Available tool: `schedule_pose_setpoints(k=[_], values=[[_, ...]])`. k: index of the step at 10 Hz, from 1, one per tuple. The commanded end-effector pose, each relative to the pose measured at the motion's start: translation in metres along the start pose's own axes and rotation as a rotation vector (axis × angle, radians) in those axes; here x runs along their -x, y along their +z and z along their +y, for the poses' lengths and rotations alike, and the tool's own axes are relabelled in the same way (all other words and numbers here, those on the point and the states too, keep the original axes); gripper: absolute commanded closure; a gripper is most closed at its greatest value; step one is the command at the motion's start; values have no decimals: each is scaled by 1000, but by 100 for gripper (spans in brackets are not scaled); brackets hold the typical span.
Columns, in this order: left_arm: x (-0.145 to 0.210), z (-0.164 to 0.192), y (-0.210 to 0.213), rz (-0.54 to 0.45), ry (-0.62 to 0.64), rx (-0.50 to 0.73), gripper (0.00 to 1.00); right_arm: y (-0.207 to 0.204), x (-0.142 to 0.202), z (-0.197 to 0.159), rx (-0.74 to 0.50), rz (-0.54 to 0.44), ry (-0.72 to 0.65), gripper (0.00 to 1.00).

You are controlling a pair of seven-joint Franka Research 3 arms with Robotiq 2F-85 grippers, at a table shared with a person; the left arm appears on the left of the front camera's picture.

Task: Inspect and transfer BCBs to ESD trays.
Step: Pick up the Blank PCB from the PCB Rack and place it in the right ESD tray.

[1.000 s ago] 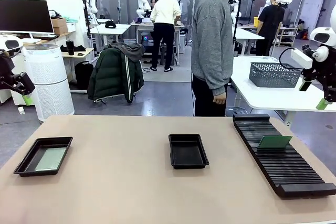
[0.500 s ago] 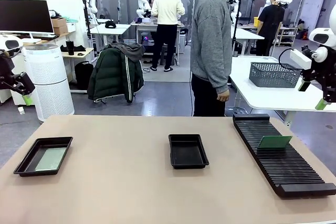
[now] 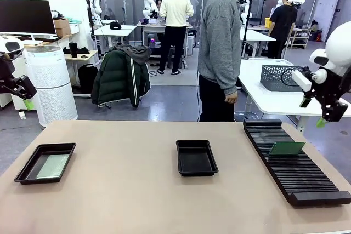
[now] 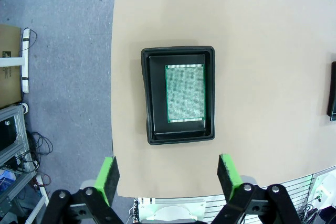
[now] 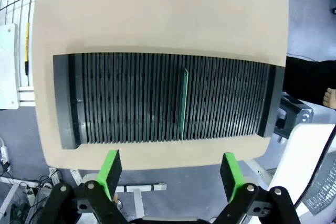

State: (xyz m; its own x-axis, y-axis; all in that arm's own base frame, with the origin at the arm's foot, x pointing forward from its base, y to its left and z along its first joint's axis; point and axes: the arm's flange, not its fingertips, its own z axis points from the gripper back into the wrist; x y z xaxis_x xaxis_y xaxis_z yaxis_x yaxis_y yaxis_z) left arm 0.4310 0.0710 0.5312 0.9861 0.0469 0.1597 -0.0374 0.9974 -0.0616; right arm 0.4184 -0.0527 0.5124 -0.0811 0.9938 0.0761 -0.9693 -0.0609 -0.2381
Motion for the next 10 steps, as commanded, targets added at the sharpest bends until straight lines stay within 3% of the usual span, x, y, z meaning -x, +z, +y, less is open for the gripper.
schedule_pose_setpoints(k=[1, 10], values=[[0, 1, -1, -1, -5, 0, 0, -28, 2, 2, 36, -60, 40, 0], [0, 1, -1, -1, -5, 0, 0, -114, 10, -8, 38, -39, 55, 0]])
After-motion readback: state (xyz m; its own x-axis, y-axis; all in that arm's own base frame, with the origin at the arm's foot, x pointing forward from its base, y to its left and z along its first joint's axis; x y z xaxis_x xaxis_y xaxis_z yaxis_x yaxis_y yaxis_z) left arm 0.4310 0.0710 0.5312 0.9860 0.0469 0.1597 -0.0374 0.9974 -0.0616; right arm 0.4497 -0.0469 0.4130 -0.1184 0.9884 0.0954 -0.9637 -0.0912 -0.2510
